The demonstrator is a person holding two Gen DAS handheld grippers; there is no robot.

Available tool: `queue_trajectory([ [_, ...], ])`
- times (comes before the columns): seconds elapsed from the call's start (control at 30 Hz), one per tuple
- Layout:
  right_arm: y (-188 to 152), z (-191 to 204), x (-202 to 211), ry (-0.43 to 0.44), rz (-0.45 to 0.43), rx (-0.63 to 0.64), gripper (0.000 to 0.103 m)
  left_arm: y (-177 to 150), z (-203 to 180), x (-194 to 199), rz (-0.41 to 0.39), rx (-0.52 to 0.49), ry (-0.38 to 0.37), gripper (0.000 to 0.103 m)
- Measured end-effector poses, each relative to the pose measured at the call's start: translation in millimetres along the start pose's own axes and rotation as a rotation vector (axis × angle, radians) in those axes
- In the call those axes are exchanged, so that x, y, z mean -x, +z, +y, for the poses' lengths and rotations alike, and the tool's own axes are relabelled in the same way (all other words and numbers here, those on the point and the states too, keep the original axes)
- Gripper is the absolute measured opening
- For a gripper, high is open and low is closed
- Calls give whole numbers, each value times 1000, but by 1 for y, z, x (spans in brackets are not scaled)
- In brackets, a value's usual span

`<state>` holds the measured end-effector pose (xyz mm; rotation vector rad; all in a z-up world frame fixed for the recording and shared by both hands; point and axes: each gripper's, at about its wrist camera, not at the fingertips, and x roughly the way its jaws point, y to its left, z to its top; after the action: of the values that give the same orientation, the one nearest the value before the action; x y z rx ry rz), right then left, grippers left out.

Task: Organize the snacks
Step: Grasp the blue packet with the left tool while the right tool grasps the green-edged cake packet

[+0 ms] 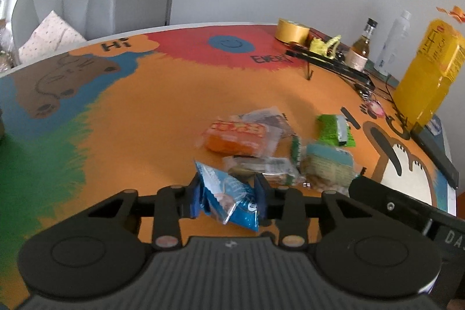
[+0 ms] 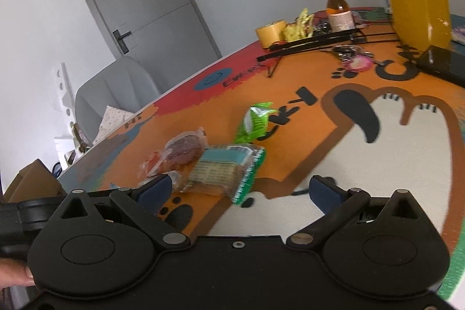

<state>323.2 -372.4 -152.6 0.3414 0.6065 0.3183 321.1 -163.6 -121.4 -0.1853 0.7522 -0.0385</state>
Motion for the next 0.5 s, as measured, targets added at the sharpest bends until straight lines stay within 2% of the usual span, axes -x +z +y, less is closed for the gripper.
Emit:
queue_trajectory([
  [0.27,6,17,-16,5,13,37,103,1,23,7,-9,28,34,34],
  [0.5,10,30,-28,-37,2,74,100,2,38,12,-26,43,71,34],
])
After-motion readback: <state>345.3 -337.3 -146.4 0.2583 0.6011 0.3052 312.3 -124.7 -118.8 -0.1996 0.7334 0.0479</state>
